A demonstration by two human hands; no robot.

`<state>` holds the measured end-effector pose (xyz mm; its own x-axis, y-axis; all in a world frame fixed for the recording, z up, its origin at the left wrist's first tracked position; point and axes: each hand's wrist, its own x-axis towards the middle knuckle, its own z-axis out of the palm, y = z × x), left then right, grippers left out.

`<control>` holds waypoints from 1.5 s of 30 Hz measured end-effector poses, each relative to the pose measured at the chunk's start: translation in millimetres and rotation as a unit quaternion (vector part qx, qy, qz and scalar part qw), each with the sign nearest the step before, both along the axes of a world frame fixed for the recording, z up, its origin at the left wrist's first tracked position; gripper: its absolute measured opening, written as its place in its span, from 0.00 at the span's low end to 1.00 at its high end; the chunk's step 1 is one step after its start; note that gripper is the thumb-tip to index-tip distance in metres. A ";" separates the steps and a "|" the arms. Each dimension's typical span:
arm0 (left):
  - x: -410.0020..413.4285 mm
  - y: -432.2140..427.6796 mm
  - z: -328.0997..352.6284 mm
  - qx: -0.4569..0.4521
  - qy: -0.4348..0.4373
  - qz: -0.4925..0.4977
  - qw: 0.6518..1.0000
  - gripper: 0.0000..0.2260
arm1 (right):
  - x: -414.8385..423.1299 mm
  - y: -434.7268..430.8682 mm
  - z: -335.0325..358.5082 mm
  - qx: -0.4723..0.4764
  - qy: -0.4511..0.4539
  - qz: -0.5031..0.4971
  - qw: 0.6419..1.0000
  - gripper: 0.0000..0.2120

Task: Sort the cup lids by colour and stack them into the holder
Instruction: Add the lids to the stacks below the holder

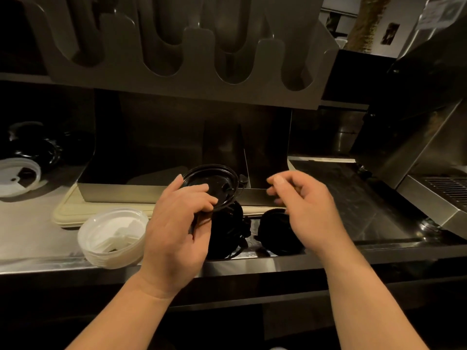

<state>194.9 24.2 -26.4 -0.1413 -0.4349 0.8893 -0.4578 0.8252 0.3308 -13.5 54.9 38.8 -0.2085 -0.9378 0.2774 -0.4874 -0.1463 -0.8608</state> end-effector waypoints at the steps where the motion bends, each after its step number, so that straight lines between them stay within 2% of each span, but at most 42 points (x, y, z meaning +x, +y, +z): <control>1: 1.7 0.6 2.0 -0.002 -0.013 -0.005 1.000 0.10 | 8.9 -1.1 5.2 0.016 -0.047 0.016 0.999 0.09; 3: 4.9 2.3 4.6 0.001 -0.039 -0.018 0.999 0.09 | 23.7 -5.4 13.0 0.070 -0.105 0.035 0.991 0.10; 5: 8.5 3.4 7.6 0.018 -0.052 -0.036 0.998 0.15 | 32.3 -11.9 17.6 0.106 -0.124 0.052 0.985 0.11; 9: 16.5 -1.2 16.1 0.051 -0.076 -0.028 0.995 0.16 | 37.5 -26.5 21.3 0.111 -0.054 0.048 0.991 0.06; 11: 19.3 -3.4 20.6 0.058 -0.087 -0.010 0.994 0.15 | 39.3 -34.0 23.6 0.109 -0.059 0.026 0.992 0.04; 14: 23.2 -0.2 23.8 0.080 -0.057 0.026 0.995 0.13 | 34.9 -43.4 23.2 0.094 -0.114 -0.036 0.988 0.02; 17: 27.2 3.5 22.0 0.126 -0.013 0.048 0.991 0.16 | 30.5 -43.1 18.6 0.093 -0.119 -0.052 0.987 0.03; 24: 23.1 19.5 22.1 0.241 0.020 0.020 0.970 0.26 | 39.7 -36.5 4.6 0.122 0.022 -0.035 0.992 0.07; 27: 20.3 24.7 18.7 0.265 0.000 0.010 0.964 0.23 | 41.8 -41.9 6.6 0.112 0.059 -0.044 0.991 0.07; 32: 15.7 30.3 11.4 0.330 -0.075 0.023 0.941 0.28 | 50.6 -41.6 1.4 0.120 0.184 -0.048 0.974 0.02; 39: 17.1 27.1 5.4 0.358 -0.093 0.047 0.928 0.22 | 60.0 -40.9 -10.9 0.091 0.245 -0.058 0.963 0.03; 45: 14.2 25.5 7.3 0.382 -0.092 0.037 0.919 0.23 | 61.8 -40.9 -8.2 0.087 0.315 -0.067 0.943 0.08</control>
